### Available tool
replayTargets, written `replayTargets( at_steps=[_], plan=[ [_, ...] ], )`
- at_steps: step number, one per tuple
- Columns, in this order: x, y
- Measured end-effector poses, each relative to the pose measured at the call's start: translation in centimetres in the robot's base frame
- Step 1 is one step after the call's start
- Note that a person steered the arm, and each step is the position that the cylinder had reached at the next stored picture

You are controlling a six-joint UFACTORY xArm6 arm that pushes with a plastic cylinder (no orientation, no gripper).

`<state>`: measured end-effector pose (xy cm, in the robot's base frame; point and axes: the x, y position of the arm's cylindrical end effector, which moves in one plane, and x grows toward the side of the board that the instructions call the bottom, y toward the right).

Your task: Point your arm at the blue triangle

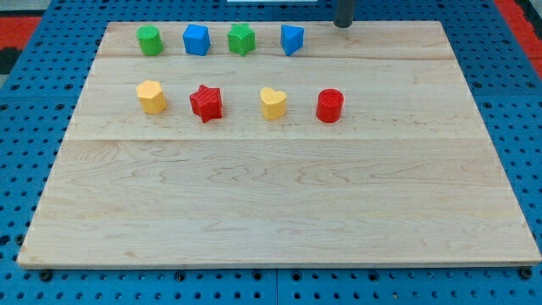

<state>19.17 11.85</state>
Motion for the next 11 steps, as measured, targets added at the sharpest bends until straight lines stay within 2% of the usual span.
replayTargets(
  at_steps=[5, 9, 11],
  plan=[
    [0.0, 0.0],
    [0.3, -7.1],
    [2.0, -10.0]
  ],
)
